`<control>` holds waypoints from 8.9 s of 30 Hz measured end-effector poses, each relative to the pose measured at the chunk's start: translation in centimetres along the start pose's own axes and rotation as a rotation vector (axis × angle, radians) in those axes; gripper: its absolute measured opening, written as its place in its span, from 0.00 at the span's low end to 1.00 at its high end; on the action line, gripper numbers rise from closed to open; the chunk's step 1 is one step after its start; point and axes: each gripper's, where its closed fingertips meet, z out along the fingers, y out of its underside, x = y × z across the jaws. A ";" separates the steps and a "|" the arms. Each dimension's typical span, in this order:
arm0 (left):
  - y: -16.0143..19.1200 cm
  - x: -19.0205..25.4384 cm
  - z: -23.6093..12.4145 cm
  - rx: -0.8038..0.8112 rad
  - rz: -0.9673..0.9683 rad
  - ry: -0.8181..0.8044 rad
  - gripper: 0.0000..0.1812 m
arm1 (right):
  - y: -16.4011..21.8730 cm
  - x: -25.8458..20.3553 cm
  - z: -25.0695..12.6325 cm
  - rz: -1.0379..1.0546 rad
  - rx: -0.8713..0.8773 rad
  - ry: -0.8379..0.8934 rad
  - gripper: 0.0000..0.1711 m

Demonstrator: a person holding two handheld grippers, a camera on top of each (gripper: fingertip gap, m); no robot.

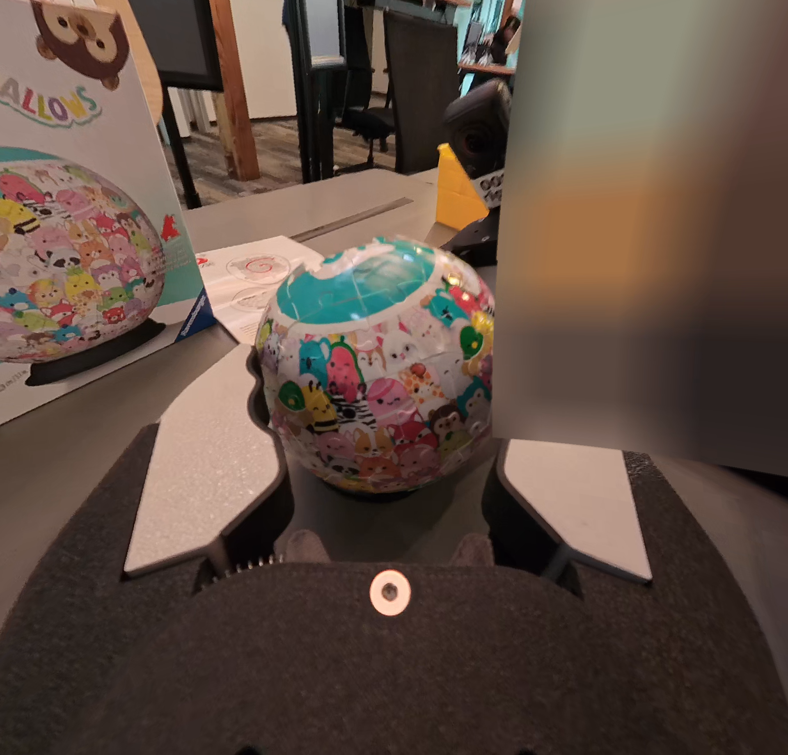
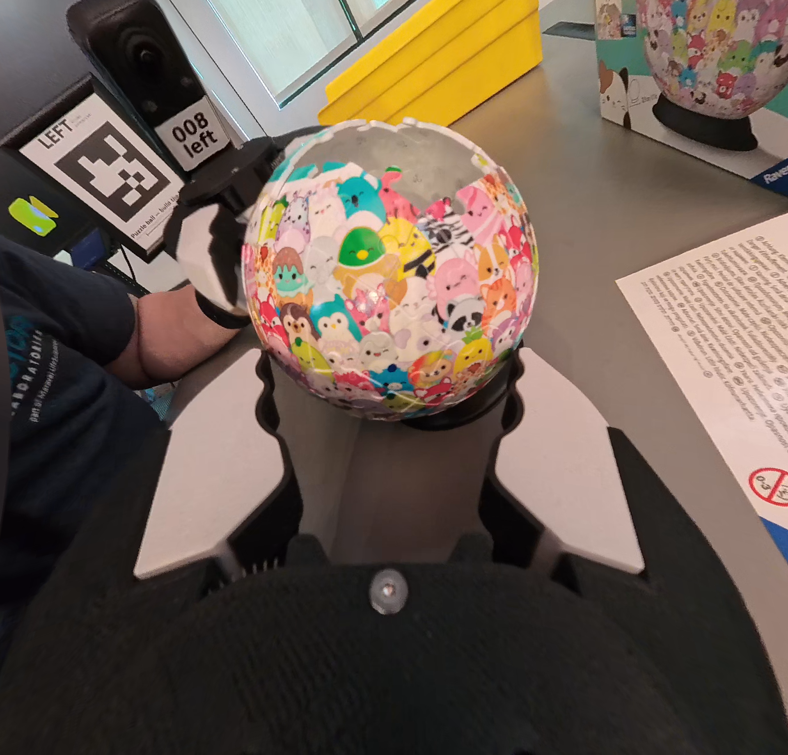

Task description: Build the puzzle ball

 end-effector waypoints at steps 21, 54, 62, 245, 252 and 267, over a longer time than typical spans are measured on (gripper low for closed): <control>-0.5 -2.5 -1.0 -0.162 -0.326 0.379 0.61 | -0.6 -1.6 -0.8 0.099 -0.011 0.254 0.62; -6.9 1.9 -3.5 -0.233 -0.070 0.379 0.36 | -4.8 -2.9 -4.6 -0.466 0.122 0.217 0.34; -6.6 2.9 0.4 -0.763 -0.314 0.367 0.00 | -6.8 -3.7 -4.5 -0.650 0.147 0.181 0.00; -1.5 3.5 0.4 -0.416 0.398 -0.555 0.14 | -3.2 -6.0 -1.8 -0.532 -1.181 -0.678 0.33; -2.1 3.3 -0.4 -0.351 0.401 -0.594 0.14 | -3.0 -6.0 -2.0 -0.489 -1.291 -0.639 0.34; -1.7 2.9 -1.4 -0.315 0.359 -0.602 0.22 | -3.4 -7.3 -1.6 -0.328 -1.368 -0.657 0.34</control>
